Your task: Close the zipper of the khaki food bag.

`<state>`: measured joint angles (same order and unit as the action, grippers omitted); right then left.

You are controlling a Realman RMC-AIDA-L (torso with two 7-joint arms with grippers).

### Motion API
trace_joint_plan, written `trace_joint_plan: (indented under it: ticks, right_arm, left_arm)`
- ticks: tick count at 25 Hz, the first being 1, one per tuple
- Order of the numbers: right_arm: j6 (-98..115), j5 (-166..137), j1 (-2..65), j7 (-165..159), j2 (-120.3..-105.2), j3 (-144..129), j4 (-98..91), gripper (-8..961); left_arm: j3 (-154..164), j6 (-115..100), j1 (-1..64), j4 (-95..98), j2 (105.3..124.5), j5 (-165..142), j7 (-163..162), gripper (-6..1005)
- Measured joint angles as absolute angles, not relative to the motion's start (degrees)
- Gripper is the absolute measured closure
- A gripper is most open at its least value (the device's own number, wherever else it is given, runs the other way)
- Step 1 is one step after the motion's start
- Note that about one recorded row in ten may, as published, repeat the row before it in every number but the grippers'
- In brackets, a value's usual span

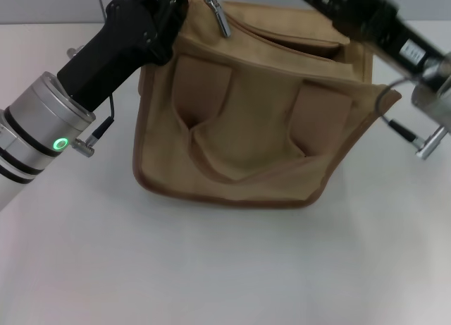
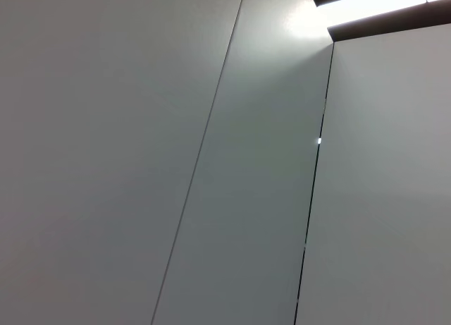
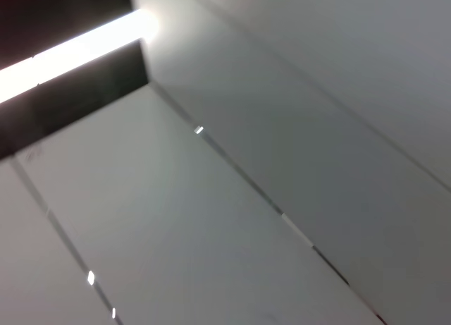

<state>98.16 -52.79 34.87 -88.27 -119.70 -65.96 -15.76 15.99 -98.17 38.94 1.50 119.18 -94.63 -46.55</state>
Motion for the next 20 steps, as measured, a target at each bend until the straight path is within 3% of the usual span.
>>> trace_joint_plan:
  ticks: [20]
  right_arm:
    - [91.4,-54.9,38.2,-77.9,-119.8,-74.7,-16.2,190]
  left_arm:
    - [16.0,-98.2,39.7,0.7,119.18,-94.7,-46.6,963]
